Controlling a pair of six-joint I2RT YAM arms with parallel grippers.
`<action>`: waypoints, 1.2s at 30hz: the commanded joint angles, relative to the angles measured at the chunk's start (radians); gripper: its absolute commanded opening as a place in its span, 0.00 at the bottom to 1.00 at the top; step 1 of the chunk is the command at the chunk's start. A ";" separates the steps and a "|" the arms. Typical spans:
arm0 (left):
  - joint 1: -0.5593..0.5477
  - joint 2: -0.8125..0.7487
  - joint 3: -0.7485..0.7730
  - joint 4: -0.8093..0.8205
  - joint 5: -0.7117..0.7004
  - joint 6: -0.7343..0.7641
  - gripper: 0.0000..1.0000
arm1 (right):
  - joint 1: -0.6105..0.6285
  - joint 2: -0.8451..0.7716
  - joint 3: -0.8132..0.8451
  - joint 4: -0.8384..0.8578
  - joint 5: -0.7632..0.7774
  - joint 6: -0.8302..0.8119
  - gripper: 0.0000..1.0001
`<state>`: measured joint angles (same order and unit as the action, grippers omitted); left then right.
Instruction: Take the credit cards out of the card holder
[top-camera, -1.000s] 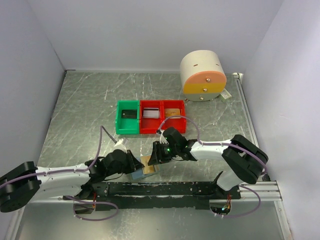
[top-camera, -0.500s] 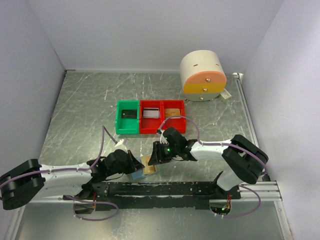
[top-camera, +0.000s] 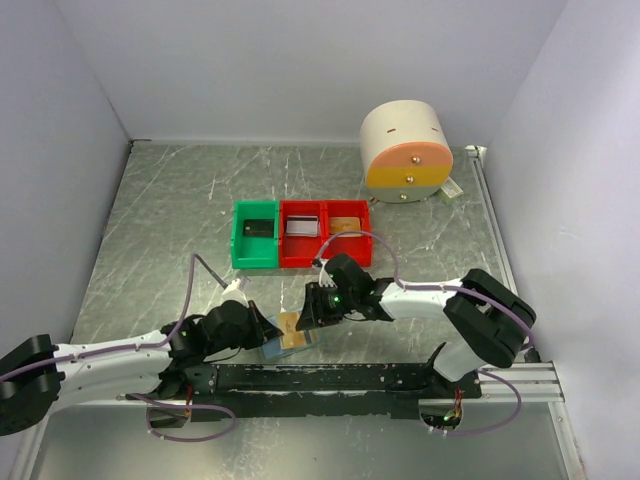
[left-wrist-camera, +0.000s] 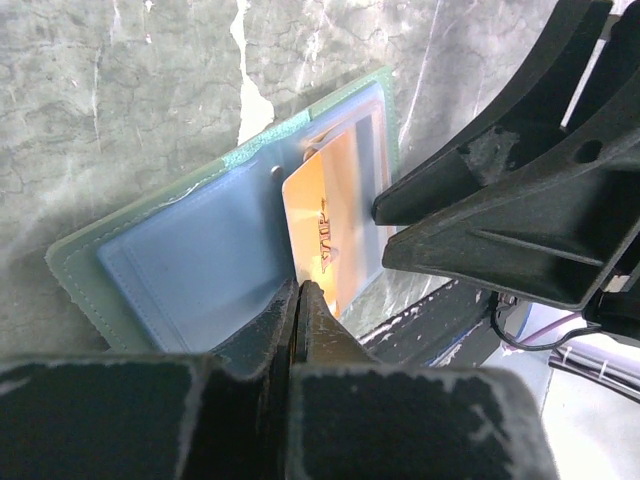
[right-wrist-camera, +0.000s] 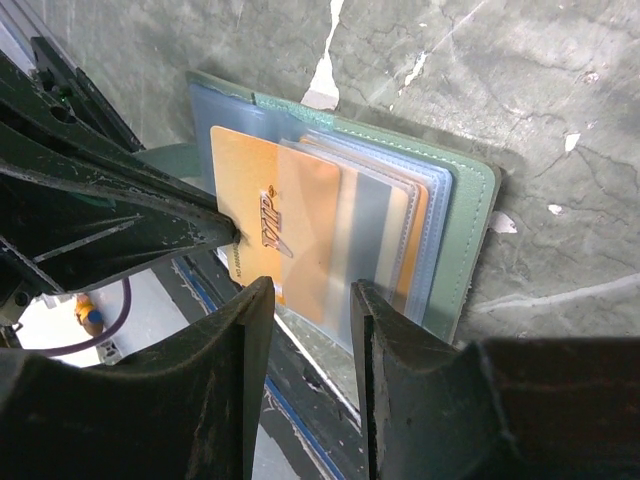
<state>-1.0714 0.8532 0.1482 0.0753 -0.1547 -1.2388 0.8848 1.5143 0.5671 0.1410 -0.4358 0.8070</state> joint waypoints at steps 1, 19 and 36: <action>0.002 0.024 0.008 -0.007 -0.020 0.004 0.07 | 0.002 -0.015 0.036 -0.056 0.017 -0.048 0.37; 0.001 0.045 0.015 0.041 -0.013 0.005 0.08 | 0.003 0.092 0.038 0.005 -0.033 -0.034 0.38; 0.001 0.175 -0.055 0.356 0.026 -0.009 0.33 | 0.002 0.096 -0.039 0.062 -0.017 0.011 0.38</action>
<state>-1.0702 0.9962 0.1051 0.2787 -0.1539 -1.2388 0.8803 1.5864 0.5644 0.2588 -0.4988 0.8314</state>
